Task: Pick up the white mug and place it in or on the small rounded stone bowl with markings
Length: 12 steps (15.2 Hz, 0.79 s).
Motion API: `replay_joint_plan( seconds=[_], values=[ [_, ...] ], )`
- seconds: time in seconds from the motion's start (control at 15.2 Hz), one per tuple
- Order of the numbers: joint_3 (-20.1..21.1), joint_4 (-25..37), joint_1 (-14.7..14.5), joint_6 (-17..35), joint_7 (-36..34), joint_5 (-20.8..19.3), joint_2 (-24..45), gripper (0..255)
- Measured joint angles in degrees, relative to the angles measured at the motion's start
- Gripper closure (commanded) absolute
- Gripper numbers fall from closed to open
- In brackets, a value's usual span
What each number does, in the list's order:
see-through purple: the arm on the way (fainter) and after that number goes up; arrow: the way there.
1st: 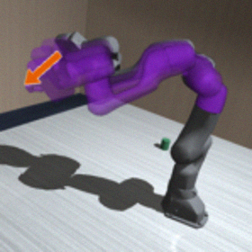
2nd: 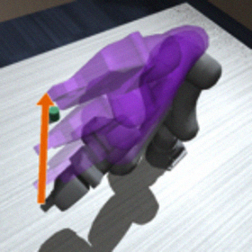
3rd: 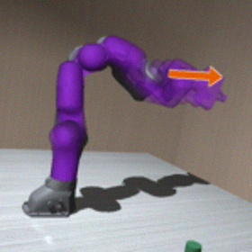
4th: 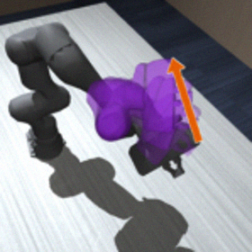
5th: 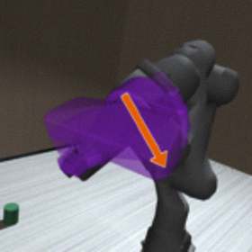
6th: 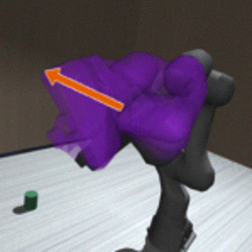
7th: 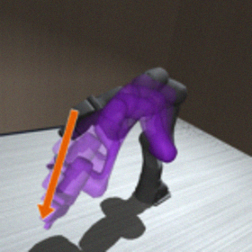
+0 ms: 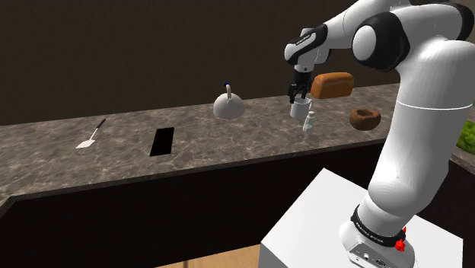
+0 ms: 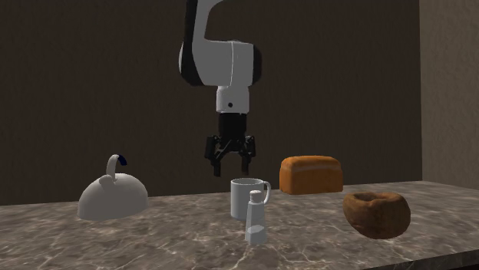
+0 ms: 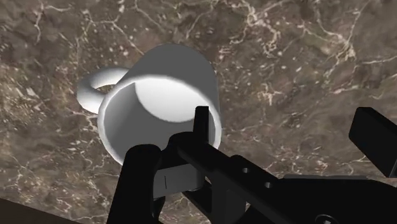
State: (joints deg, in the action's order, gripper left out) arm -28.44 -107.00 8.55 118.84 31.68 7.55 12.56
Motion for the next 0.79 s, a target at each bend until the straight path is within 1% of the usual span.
replay_joint_plan(
  seconds=[0.2, 0.26, 0.4, 0.79],
  values=[
    [0.3, 6.0, 2.5, 0.1, 2.9, 3.2, 6.8, 0],
    [0.4, 7.0, 3.1, 0.3, 3.4, 3.8, 8.1, 0],
    [0.7, 7.6, 3.7, 1.0, 4.2, 4.6, 9.6, 0],
    [1.3, 6.5, 4.2, 4.0, 4.9, 5.8, 11.8, 0]
  ],
)
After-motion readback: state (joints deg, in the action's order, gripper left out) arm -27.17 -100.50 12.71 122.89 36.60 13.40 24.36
